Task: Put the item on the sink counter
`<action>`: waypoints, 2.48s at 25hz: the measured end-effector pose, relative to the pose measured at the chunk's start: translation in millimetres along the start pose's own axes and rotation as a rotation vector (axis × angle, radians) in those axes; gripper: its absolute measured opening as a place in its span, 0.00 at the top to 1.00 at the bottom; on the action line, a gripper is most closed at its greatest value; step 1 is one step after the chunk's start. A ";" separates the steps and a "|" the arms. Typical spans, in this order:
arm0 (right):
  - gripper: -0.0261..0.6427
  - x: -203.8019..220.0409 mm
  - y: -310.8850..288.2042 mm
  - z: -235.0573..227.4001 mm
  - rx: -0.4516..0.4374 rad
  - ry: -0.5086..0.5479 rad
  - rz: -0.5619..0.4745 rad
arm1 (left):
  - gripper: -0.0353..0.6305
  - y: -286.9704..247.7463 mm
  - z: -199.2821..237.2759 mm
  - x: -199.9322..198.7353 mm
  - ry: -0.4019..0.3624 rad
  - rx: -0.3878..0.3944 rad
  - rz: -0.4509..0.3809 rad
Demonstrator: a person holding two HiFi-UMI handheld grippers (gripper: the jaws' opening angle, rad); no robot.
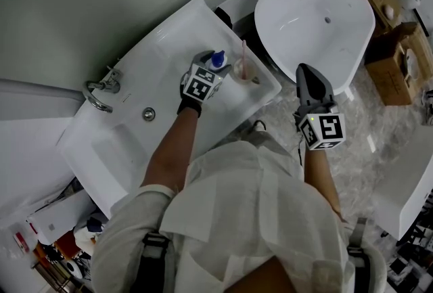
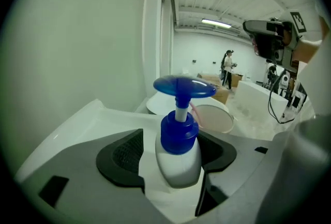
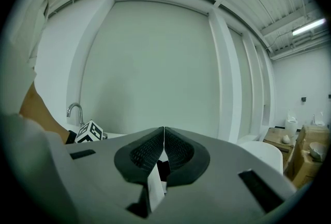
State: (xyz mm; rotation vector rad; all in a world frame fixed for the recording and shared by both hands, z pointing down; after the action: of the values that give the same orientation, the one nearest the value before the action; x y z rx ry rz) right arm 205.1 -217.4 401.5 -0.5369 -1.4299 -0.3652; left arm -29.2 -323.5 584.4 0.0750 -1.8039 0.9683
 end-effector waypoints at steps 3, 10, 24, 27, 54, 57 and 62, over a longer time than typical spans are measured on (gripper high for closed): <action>0.94 -2.3 -0.6 0.5 -0.006 0.004 -0.006 | 0.51 5.4 -0.7 -1.2 -0.052 0.000 -0.034; 0.94 -5.8 1.2 0.0 -0.009 0.005 -0.020 | 0.50 38.7 -0.4 -15.7 -0.051 -0.017 -0.105; 0.94 -17.3 2.5 -8.4 -0.023 0.009 -0.058 | 0.50 126.6 18.2 -41.4 0.055 -0.147 -0.255; 0.94 -20.3 3.9 -9.7 -0.020 0.010 -0.069 | 0.53 148.9 22.8 -52.3 0.086 -0.176 -0.319; 0.94 -52.5 24.5 -11.6 -0.003 0.080 -0.177 | 0.88 270.6 52.6 -96.0 0.125 -0.432 -0.612; 0.94 -53.6 28.2 -11.4 0.000 0.081 -0.186 | 0.91 274.4 53.6 -91.0 0.135 -0.452 -0.601; 0.95 -60.4 32.9 -10.5 -0.003 0.109 -0.202 | 0.91 279.8 56.3 -86.9 0.148 -0.478 -0.592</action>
State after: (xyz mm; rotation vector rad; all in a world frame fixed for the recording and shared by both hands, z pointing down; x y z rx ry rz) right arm 224.7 -200.7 336.8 -0.3699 -1.3814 -0.5492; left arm -162.6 -203.9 345.8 0.2167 -1.6838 0.1154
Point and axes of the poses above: the fingertips, and each gripper's own axes: y backward along the fingers, z to its left, x out of its underside, the point moved 6 cm from there along y, backward along the fingers, and after that the axes turned 11 degrees about -x, right-handed, at the moved point
